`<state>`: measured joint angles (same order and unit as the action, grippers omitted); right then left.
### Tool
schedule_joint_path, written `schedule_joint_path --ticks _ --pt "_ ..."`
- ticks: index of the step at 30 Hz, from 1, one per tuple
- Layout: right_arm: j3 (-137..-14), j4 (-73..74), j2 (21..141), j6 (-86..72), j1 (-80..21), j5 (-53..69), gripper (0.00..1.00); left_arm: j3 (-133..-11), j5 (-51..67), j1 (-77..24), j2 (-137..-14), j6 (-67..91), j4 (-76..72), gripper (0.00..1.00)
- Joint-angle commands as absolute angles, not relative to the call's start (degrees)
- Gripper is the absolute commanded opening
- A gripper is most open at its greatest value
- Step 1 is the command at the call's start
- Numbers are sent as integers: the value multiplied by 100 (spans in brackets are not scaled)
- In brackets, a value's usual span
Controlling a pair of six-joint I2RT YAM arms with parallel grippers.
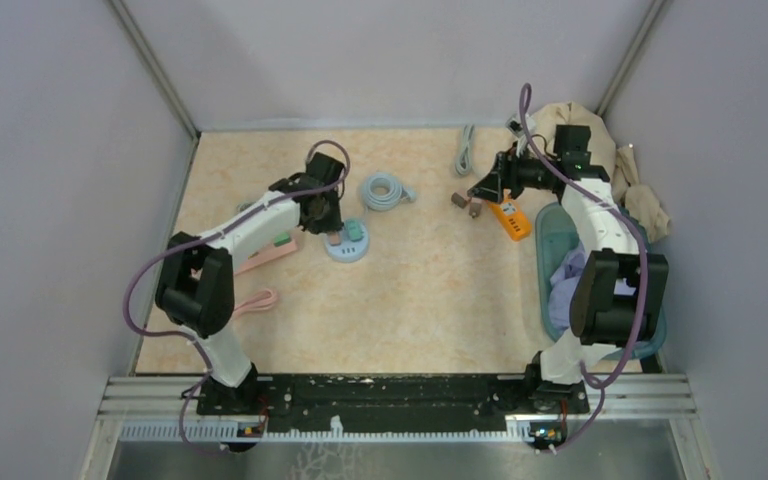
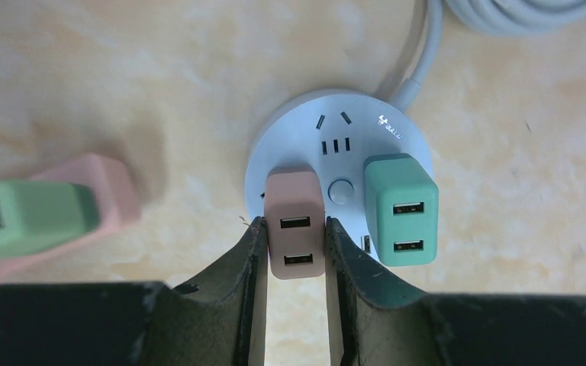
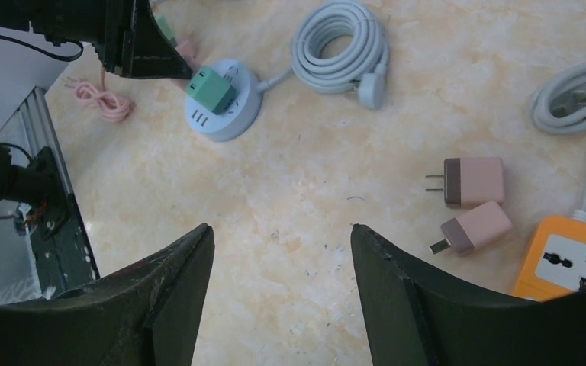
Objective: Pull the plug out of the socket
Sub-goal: Move the socket to the center of the board.
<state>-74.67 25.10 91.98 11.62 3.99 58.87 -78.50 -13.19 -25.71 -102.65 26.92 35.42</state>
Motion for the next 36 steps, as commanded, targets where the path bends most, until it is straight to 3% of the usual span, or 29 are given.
schedule_joint_path --ticks 1,8,12,17,21,24,26,28,36 --pt "-7754 3106 8892 2170 296 6470 66 -7236 -392 -3074 -9659 2433 2693 11" --pt "-7135 4083 8344 4929 13 7394 68 -6182 236 -3559 -9127 2230 2029 7" --pt "-6825 4666 8129 6428 -535 7166 71 -5963 210 -3824 -8862 2072 2013 6" --pt "-6140 4122 7889 6489 -1420 6841 72 -5842 -274 -4344 -8649 1941 2143 6" --pt "-5093 2051 7372 5119 -2109 6154 72 -5769 -567 -4607 -8576 1982 2179 8" --pt "-4373 609 7080 4116 -2440 5874 74 -5748 -611 -4727 -8577 2055 2175 16" --pt "-4251 279 7058 3871 -2545 5846 74 -5727 -611 -4773 -8572 2130 2135 26" --pt "-4167 240 7051 3821 -2598 5828 74 -5698 -580 -4791 -8535 2198 2080 37" --pt "-4043 598 6922 3961 -2610 5833 75 -5503 -472 -4797 -7987 2299 1706 61"
